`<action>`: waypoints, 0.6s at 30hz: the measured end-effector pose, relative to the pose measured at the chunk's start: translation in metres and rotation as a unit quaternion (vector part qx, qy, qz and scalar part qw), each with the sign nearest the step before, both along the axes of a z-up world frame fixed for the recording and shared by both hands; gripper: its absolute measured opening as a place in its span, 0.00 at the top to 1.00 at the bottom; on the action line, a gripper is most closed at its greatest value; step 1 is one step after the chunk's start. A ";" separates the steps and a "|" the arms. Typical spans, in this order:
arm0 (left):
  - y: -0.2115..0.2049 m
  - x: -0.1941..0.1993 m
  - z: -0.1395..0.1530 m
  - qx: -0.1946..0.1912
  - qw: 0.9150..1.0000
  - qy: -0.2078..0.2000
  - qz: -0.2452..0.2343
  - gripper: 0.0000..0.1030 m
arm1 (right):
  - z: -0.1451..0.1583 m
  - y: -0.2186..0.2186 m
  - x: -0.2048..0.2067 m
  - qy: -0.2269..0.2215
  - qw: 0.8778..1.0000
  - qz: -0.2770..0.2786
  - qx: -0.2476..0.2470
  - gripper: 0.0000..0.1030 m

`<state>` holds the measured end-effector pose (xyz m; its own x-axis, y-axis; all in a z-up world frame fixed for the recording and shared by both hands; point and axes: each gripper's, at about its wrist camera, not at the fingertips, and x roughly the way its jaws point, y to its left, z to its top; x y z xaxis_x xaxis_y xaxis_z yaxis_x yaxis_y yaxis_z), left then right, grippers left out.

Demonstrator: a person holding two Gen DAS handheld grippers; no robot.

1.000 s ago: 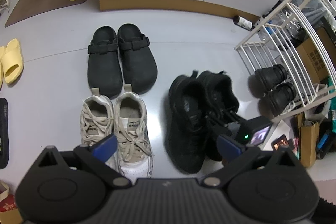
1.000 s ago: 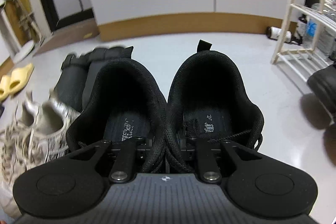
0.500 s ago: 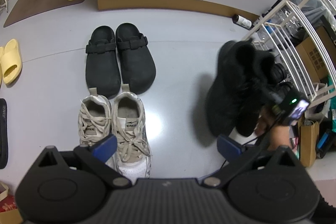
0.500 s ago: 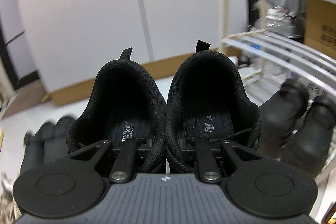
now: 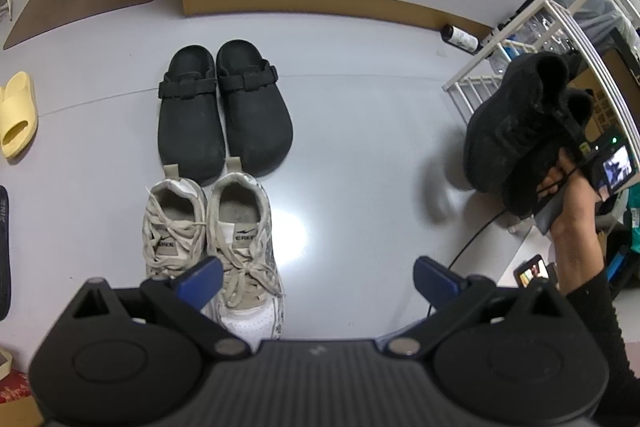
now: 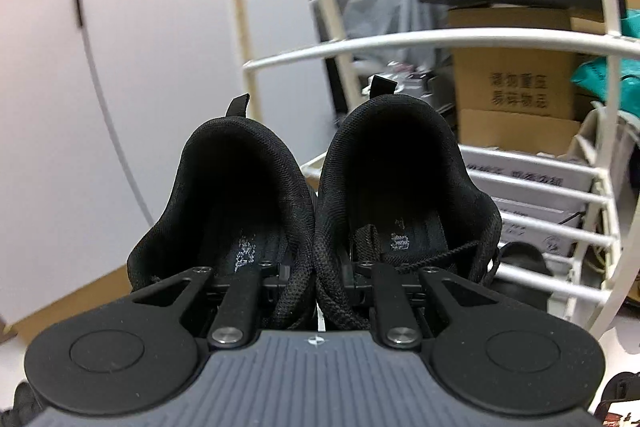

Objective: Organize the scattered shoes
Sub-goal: 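Lift the black sneakers with the right tool toward the wire rack, then push the sneakers into the rack shelf with the right tool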

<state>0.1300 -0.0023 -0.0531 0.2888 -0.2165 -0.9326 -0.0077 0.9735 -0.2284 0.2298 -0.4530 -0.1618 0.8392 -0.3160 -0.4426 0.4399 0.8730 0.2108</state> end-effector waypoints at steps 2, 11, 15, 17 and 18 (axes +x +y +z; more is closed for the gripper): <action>-0.002 0.000 0.000 -0.002 1.000 0.001 -0.003 0.01 | 0.002 -0.005 0.000 -0.003 1.000 -0.013 -0.003 0.82; -0.002 0.001 -0.001 -0.004 1.000 0.000 -0.001 0.01 | 0.004 -0.022 0.009 0.004 0.999 -0.047 -0.016 0.82; -0.001 0.000 -0.001 -0.005 1.000 0.001 0.000 0.01 | 0.003 -0.023 0.024 0.010 0.998 -0.056 -0.016 0.82; 0.000 0.000 -0.001 -0.006 1.000 0.002 0.001 0.01 | 0.001 -0.023 0.028 0.011 0.998 -0.061 -0.008 0.82; 0.000 0.000 -0.001 -0.006 1.000 0.002 0.001 0.01 | 0.000 -0.022 0.029 0.011 0.998 -0.063 -0.006 0.82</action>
<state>0.1301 -0.0022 -0.0545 0.2849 -0.2268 -0.9313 -0.0104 0.9708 -0.2396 0.2584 -0.4755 -0.1614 0.7824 -0.4242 -0.4559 0.5512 0.8125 0.1898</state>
